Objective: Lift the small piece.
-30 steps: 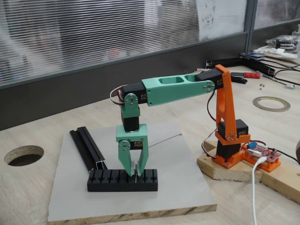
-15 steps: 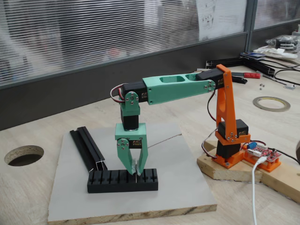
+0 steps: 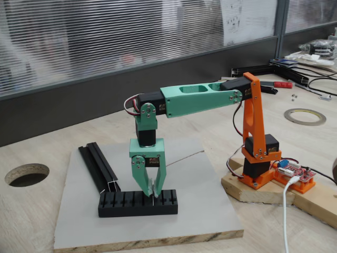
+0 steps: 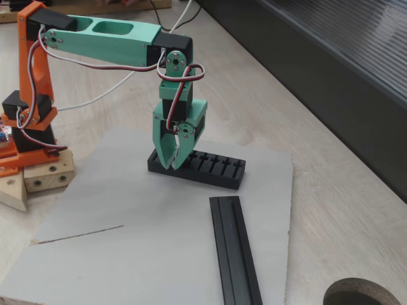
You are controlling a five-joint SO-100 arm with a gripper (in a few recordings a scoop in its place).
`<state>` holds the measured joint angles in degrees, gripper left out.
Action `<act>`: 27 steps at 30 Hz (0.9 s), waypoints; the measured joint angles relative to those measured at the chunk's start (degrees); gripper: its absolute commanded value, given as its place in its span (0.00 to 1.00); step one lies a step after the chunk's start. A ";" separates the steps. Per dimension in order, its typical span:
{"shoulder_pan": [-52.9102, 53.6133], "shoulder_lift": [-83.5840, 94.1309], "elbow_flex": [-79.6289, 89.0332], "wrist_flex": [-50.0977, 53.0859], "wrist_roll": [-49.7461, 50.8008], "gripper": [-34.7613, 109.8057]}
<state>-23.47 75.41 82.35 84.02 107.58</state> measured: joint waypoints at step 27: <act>0.26 9.93 0.00 0.70 -0.53 0.27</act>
<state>-23.20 85.34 82.35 84.73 107.05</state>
